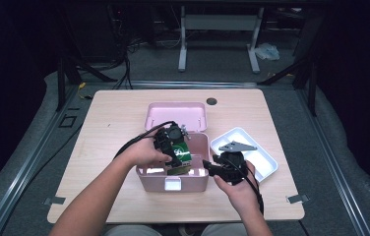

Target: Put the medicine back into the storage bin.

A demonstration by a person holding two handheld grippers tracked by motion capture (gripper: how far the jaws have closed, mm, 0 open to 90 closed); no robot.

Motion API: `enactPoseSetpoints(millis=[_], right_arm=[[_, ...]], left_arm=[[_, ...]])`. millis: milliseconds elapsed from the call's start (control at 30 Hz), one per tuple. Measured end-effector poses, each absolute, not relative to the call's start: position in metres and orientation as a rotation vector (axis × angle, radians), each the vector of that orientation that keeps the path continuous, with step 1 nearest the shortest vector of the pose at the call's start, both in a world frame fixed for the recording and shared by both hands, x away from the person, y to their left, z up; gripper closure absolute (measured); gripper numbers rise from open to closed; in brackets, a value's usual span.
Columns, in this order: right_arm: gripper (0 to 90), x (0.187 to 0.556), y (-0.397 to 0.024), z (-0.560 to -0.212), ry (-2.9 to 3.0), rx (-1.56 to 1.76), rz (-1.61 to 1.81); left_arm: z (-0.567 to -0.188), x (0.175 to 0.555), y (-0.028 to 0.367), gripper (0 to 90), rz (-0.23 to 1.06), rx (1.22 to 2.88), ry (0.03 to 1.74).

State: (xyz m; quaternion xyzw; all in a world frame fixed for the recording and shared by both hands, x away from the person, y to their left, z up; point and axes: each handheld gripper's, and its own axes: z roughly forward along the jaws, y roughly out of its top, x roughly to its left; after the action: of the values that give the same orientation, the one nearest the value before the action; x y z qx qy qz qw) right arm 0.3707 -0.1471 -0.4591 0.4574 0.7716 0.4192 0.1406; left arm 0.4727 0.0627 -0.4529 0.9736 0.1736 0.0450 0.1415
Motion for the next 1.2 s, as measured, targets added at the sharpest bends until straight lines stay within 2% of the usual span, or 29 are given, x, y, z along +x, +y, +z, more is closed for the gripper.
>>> enactPoseSetpoints(millis=[1200], right_arm=[[55.3, 0.369, -0.149, -0.458, 2.209, 1.31, 1.237]], left_arm=[[-0.472, 0.477, 0.064, 13.9, 0.14, 2.859, 0.585]])
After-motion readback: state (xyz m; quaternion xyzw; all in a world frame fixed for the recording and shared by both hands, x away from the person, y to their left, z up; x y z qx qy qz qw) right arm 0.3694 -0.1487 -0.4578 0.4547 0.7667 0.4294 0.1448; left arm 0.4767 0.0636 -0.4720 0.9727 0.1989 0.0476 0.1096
